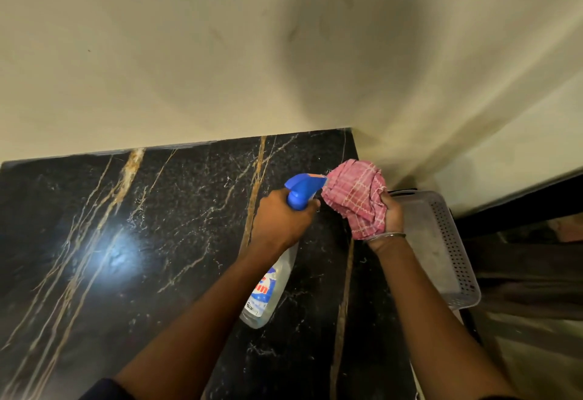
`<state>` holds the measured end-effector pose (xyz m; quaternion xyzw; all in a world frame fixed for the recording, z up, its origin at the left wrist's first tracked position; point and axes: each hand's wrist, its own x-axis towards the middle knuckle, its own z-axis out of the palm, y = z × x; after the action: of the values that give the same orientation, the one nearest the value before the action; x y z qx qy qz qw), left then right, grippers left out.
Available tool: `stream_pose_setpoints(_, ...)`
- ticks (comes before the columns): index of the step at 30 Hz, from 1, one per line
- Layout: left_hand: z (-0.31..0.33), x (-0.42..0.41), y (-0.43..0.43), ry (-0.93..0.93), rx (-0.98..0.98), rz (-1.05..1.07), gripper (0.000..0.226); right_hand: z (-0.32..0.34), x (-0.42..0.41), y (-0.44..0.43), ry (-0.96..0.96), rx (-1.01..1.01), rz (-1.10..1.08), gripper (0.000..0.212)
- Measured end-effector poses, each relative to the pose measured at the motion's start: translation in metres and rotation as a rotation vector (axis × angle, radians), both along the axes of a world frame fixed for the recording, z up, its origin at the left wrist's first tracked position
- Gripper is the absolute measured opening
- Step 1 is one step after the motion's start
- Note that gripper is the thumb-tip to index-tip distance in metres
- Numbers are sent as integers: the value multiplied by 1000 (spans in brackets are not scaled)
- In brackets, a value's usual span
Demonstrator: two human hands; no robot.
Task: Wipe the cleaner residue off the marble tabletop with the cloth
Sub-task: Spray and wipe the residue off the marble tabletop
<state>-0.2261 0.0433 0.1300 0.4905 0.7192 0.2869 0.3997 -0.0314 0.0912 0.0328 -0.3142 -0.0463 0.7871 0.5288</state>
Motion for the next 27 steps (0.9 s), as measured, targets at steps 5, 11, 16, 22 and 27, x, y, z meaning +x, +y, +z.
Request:
stream_pose_setpoints(5,1,11,-9,65,-68,28,12,6,-5,1,-20,11,19,73)
stream_pose_setpoints(11,3,15,-8,38,-90,56,14,1,-8,6,-42,-39,-3,87)
stream_pose_setpoints(16,0,14,-4,-5,-85,89,19,-2,-8,16,-181,-82,-67,72)
stream_pose_setpoints(22,-10,5,4,-30,-64,77,22,1,-16,54,-1316,444,-91,42)
stream_pose_setpoints(27,-19,0,13,-28,-81,92,30,-50,-12,75,-2189,843,661,64)
